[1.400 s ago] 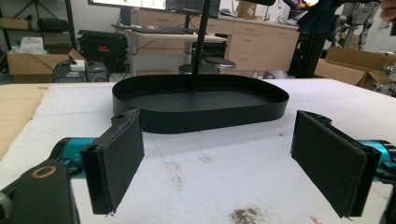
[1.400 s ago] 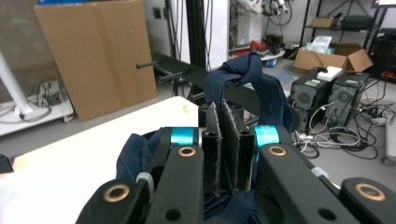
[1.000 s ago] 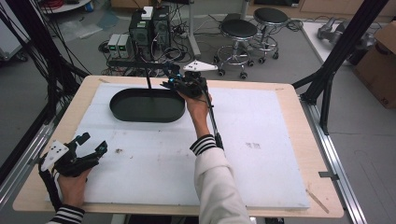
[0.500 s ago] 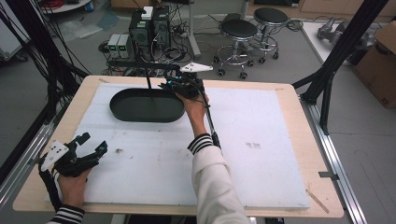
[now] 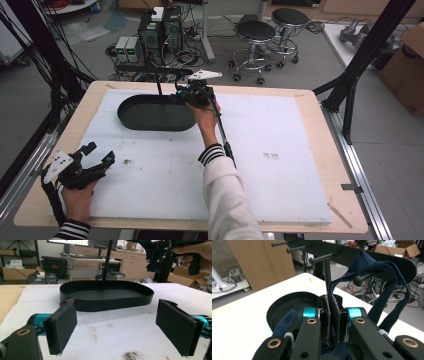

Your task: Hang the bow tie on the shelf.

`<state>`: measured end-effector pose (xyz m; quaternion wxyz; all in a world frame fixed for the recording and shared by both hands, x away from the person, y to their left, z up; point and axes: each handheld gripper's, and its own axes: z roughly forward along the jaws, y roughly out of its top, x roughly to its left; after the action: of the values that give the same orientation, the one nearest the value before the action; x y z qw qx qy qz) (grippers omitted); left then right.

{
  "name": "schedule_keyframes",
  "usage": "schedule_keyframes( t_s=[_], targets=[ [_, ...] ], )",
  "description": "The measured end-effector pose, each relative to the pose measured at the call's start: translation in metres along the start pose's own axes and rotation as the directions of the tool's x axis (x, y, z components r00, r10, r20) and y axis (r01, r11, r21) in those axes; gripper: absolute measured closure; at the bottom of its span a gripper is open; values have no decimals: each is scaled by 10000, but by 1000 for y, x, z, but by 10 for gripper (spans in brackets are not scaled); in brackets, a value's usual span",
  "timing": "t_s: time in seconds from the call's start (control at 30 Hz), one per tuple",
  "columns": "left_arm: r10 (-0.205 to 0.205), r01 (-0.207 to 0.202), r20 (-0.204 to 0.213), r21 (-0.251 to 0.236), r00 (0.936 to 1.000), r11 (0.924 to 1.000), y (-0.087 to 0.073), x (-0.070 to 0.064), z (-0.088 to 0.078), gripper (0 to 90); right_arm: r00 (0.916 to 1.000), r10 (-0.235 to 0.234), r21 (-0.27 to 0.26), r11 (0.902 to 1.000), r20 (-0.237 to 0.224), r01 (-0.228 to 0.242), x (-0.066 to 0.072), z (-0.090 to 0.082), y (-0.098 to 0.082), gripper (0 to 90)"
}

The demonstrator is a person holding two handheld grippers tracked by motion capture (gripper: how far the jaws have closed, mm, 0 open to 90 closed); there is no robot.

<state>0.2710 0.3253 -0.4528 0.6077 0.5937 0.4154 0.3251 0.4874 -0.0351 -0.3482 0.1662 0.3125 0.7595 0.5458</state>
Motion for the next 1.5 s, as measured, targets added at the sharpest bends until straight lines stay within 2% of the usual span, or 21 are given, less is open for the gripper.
schedule_keyframes(
  t_s=[0.37,0.63,0.73,0.87,0.97,1.07,1.23,1.33,1.5],
  targets=[
    [27,-27,8,8,10000,10000,0,0,0,174,9994,118,467,9988,311,-132,-4,4,-5,846],
    [65,-65,15,22,10000,10000,0,0,0,174,9992,250,795,9965,327,-275,-6,2,-8,782],
    [45,-45,-4,25,10000,10000,0,0,0,174,9993,109,911,9957,358,-141,-6,1,-8,725],
    [47,-47,-74,54,10000,10000,0,-1,0,175,9997,262,1192,9925,-15,-258,-5,-2,-7,474],
    [120,-120,-33,41,9999,9999,0,-1,0,173,9980,563,1249,9908,-289,-522,-5,-9,-5,285],
    [188,-188,-23,57,9998,9998,0,-1,0,174,9939,819,1344,9883,-738,-715,-5,-17,-2,169],
    [230,-230,-49,30,9997,9997,0,-2,1,173,9884,851,1492,9866,-1258,-660,-1,-36,5,122],
    [233,-233,-49,29,9997,9997,0,-2,1,174,9873,642,1300,9905,-1455,-453,2,-51,10,121],
    [291,-291,-24,36,9996,9996,0,-2,0,173,9836,543,1076,9935,-1719,-361,5,-85,17,118]
  ],
)
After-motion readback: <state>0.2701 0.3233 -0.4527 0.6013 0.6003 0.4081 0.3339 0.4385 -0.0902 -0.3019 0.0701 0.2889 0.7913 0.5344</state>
